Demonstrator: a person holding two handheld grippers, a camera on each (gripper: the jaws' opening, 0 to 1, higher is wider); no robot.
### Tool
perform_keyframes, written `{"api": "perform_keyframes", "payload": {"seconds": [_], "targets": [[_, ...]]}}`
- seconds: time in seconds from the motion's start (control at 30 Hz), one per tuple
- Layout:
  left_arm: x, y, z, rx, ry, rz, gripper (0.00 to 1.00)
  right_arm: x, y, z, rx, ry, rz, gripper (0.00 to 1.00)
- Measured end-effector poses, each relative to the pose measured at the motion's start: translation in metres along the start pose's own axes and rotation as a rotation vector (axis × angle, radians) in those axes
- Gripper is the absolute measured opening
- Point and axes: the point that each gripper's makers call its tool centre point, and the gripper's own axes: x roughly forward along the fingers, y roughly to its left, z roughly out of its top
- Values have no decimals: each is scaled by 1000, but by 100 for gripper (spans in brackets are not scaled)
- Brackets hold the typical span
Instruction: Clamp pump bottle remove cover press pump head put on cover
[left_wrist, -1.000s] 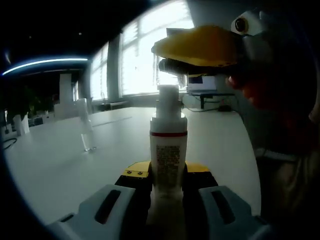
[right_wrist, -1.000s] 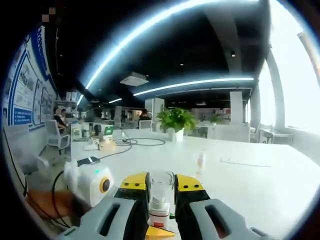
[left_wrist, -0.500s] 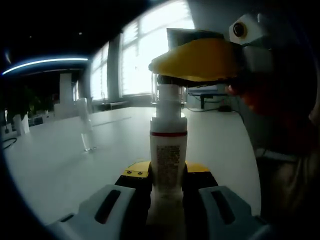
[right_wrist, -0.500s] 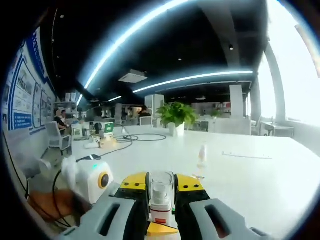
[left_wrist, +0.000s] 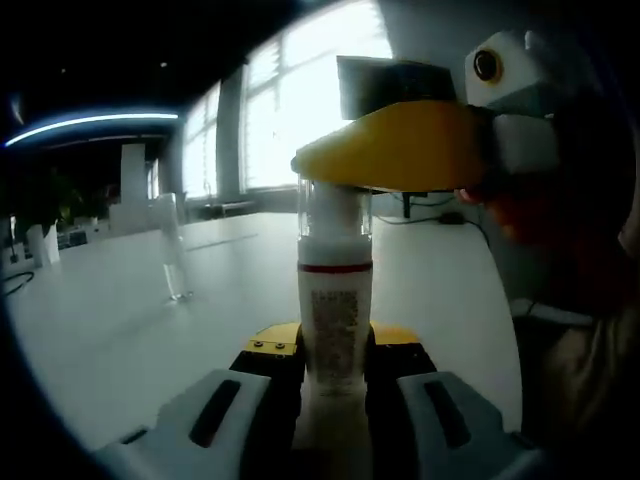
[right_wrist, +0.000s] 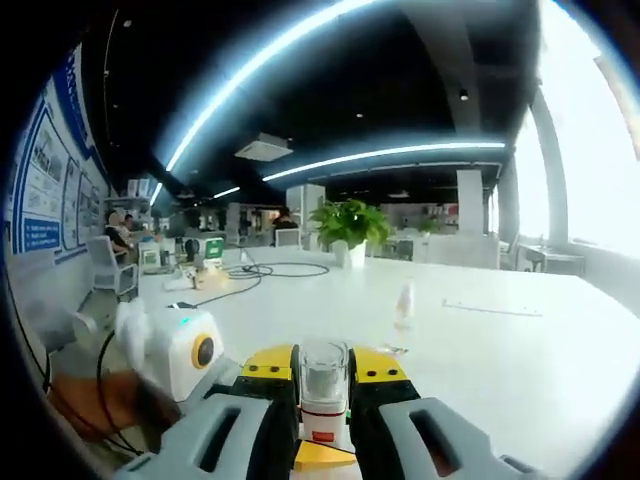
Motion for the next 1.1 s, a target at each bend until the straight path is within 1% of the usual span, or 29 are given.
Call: {"api": "perform_keyframes", "payload": {"seconds": [0.37, 0.5, 0.83, 1.03, 1.1], "targets": [[0, 0, 0, 6, 1, 1, 15, 1, 1, -2, 23, 1, 17, 14], [0, 1, 0, 15, 0, 6, 15, 1, 1, -2, 20, 0, 21, 14], [0, 1, 0, -1, 1, 8, 14, 2, 2, -3, 10, -3, 27, 14], [0, 2, -1, -6, 2, 7, 14, 2, 3, -2, -24, 1, 36, 15], [0, 2, 0, -6, 2, 6, 14, 2, 4, 0, -41, -12, 37, 15]]}}
